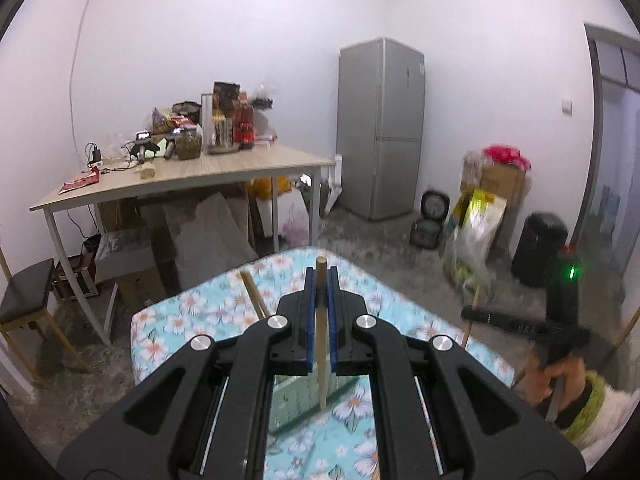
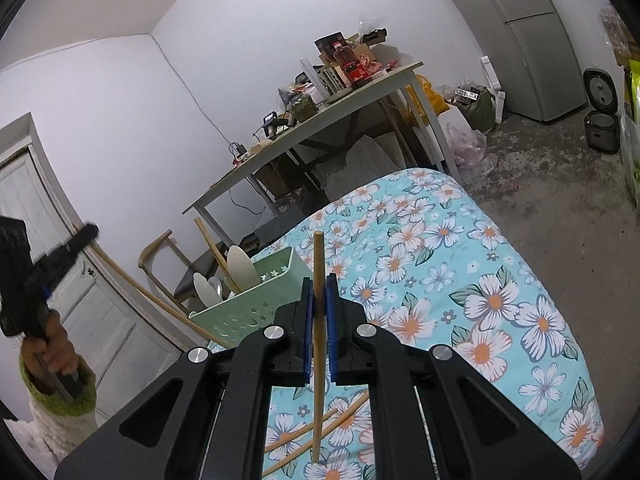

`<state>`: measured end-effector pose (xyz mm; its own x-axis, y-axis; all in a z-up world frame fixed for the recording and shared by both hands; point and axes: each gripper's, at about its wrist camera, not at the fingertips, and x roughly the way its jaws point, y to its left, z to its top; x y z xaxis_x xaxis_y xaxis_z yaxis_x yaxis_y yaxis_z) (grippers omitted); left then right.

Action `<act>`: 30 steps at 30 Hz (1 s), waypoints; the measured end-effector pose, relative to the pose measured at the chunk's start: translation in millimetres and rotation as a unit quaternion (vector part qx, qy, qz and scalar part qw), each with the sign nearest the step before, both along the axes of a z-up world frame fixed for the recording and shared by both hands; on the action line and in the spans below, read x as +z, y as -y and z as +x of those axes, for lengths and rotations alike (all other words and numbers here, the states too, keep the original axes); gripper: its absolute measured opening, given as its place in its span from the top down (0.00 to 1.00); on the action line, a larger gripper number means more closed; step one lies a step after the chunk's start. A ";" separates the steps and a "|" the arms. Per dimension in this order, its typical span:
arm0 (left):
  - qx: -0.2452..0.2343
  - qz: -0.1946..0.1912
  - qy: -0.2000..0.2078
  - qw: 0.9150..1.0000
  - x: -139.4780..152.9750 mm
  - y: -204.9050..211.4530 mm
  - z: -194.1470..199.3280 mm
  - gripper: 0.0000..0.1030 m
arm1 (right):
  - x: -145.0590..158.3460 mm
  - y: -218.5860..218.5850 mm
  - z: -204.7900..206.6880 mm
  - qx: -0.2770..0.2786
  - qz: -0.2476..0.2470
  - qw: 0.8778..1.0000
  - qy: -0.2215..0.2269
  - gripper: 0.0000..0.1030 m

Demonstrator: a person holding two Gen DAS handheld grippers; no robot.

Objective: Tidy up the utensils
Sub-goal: 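Lower the chopstick into the green holder and open the left gripper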

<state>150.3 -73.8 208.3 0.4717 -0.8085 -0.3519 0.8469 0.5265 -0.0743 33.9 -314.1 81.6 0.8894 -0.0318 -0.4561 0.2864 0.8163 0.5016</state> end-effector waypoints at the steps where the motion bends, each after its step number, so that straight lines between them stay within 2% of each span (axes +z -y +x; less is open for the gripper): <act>1: 0.000 -0.012 -0.003 1.000 6.3 -1.7 3.5 0.96 | -1.6 0.2 0.3 0.000 0.001 1.000 0.000 0.94; 7: 0.018 -0.070 -0.016 0.997 33.6 -12.4 23.9 0.96 | -9.3 3.2 6.2 0.005 0.012 1.000 -0.002 0.94; 10: 0.034 -0.087 -0.026 0.995 36.4 -12.3 39.7 0.96 | -12.4 4.7 8.1 0.007 0.019 1.000 -0.001 0.94; 13: 0.047 -0.090 -0.051 0.994 23.1 -3.8 58.1 0.96 | -14.7 5.2 9.6 0.007 0.022 1.000 -0.002 0.94; 16: 0.061 -0.081 -0.054 0.993 6.7 6.5 68.9 0.96 | -15.9 5.2 10.8 0.008 0.023 1.000 -0.004 0.94; 27: 0.063 -0.073 -0.104 0.990 -54.2 21.2 89.2 0.95 | -17.2 4.7 15.1 0.011 0.022 1.000 -0.008 0.94; 29: 0.059 -0.071 -0.112 0.990 -63.1 20.8 88.5 0.90 | -13.9 2.8 15.3 0.011 0.015 1.000 -0.008 0.94; 30: 0.060 -0.071 -0.113 0.989 -66.0 19.1 87.9 0.76 | -11.7 2.0 14.7 0.012 0.011 1.000 -0.007 0.94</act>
